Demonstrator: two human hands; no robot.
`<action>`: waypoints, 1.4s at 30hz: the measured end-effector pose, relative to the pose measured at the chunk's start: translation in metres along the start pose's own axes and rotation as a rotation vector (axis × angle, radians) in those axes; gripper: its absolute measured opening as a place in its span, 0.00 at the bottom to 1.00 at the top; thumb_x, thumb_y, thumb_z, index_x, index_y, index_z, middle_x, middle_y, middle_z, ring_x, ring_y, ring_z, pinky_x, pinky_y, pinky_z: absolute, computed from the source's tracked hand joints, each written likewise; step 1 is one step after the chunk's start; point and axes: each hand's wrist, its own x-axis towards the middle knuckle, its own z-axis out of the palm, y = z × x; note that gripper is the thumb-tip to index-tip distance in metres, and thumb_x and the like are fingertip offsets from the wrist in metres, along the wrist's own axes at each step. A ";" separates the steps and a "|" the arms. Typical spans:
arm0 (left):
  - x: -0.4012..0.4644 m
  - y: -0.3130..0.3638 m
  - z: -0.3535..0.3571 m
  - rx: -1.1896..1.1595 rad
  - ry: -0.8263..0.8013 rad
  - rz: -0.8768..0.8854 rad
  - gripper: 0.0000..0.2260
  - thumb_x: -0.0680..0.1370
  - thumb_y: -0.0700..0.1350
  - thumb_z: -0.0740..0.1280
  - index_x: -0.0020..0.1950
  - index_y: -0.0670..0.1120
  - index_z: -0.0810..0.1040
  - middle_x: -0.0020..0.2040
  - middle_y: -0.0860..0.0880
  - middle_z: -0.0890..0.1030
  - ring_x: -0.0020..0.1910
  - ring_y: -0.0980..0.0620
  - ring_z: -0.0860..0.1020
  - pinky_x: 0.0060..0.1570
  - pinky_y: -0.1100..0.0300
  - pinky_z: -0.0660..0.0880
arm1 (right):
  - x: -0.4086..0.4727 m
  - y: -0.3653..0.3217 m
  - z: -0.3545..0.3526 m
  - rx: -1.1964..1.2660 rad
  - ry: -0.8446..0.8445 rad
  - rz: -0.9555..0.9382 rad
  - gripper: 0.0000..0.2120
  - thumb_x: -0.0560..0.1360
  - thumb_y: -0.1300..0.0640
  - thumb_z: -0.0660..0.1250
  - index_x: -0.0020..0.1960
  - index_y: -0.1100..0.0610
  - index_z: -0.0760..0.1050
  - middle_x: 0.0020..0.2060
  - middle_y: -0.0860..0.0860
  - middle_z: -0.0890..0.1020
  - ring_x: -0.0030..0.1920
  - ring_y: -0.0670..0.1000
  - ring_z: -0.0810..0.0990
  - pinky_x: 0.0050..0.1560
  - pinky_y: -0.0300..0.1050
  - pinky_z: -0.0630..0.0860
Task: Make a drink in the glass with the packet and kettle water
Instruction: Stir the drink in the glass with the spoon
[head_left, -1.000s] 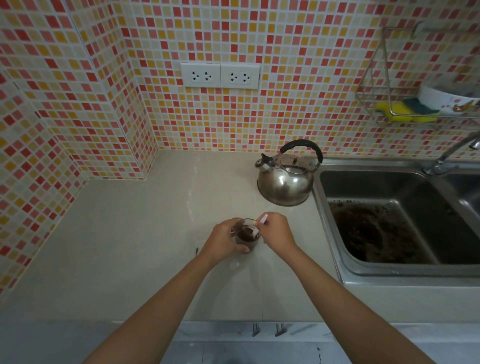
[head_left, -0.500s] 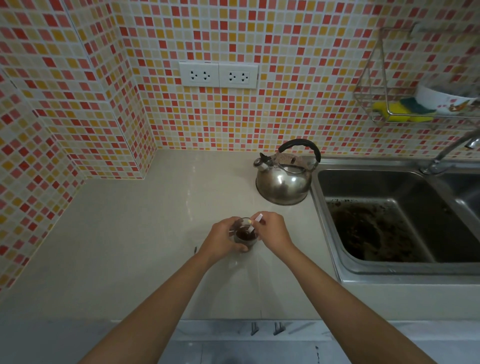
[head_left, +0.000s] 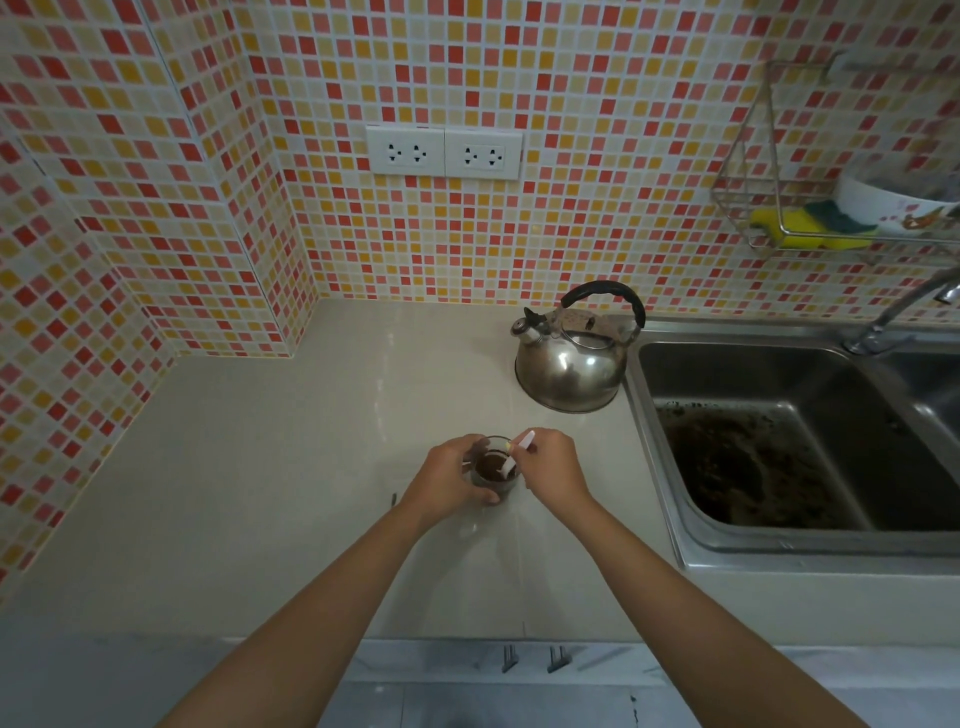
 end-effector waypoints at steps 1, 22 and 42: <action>0.000 0.000 0.000 -0.002 0.001 0.006 0.33 0.59 0.39 0.81 0.62 0.46 0.77 0.60 0.47 0.81 0.58 0.48 0.80 0.63 0.51 0.76 | -0.002 -0.003 0.002 0.015 -0.011 -0.009 0.16 0.78 0.60 0.60 0.37 0.67 0.78 0.33 0.64 0.80 0.31 0.57 0.75 0.37 0.44 0.73; -0.002 0.001 -0.002 0.000 -0.011 0.013 0.32 0.58 0.39 0.82 0.61 0.47 0.78 0.57 0.49 0.82 0.57 0.49 0.80 0.61 0.56 0.77 | 0.000 -0.013 -0.008 -0.200 -0.048 -0.200 0.13 0.77 0.59 0.60 0.39 0.57 0.81 0.36 0.54 0.80 0.38 0.53 0.78 0.41 0.46 0.74; -0.004 0.006 0.000 -0.001 -0.021 -0.047 0.37 0.60 0.37 0.82 0.67 0.44 0.75 0.64 0.45 0.79 0.62 0.47 0.78 0.65 0.49 0.74 | 0.005 0.002 0.003 0.079 0.086 0.059 0.13 0.77 0.61 0.63 0.36 0.60 0.81 0.30 0.50 0.79 0.34 0.48 0.77 0.38 0.37 0.71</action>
